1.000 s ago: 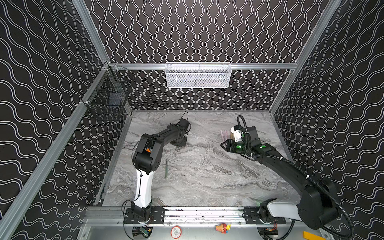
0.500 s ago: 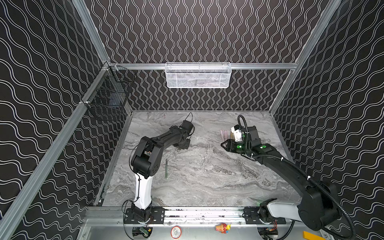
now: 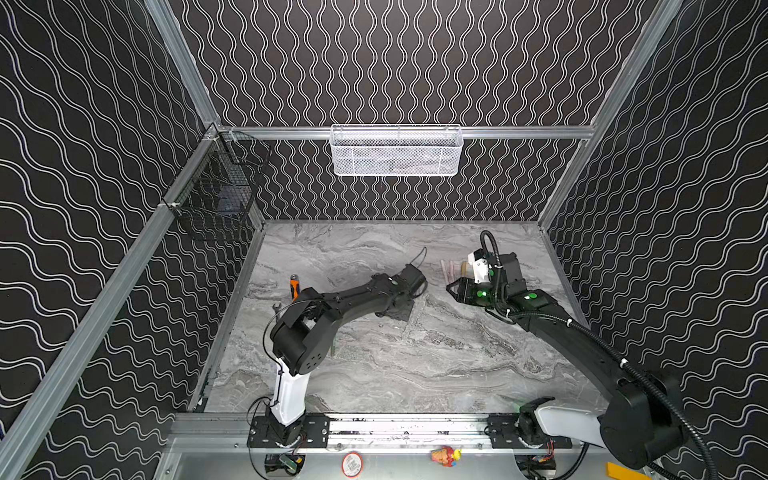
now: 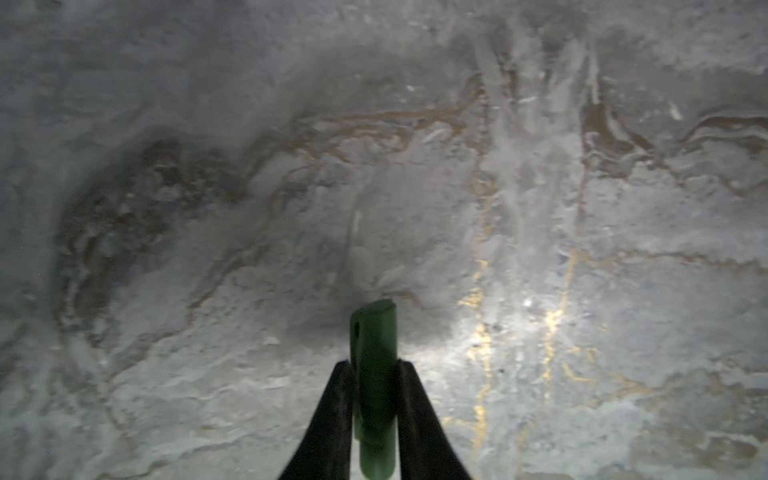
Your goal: Insert the pens into the pen caps
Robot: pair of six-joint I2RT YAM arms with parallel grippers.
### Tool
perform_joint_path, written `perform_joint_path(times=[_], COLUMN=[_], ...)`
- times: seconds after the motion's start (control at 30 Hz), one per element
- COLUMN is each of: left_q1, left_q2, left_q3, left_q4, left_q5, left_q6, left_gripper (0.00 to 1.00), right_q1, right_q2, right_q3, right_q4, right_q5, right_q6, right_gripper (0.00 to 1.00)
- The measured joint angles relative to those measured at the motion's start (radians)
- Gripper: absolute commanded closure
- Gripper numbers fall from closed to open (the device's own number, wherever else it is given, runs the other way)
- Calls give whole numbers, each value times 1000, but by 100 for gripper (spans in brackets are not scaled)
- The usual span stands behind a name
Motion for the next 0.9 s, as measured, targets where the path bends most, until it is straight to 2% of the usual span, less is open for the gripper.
perform_joint_path(times=[0.2, 0.4, 0.57, 0.77, 0.83, 0.9], left_q1=[-92, -104, -105, -97, -70, -6], left_q2=[55, 85, 85, -9, -96, -204], left_q3=[47, 80, 111, 114, 56, -39], left_q4=[14, 11, -9, -31, -13, 7], left_q5=[0, 0, 1, -1, 7, 20], left_q6=[-72, -97, -103, -79, -78, -79], left_gripper=[76, 72, 58, 52, 52, 53], right_q1=[-33, -52, -54, -55, -55, -56], right_q2=[-56, -82, -87, -96, -99, -100], right_q3=[-18, -25, -11, 4, 5, 1], right_q4=[-10, -20, -51, -56, -55, -48], right_q5=[17, 26, 26, 24, 14, -1], right_q6=[-1, -1, -5, -11, -11, -11], right_gripper=[53, 52, 51, 51, 51, 53])
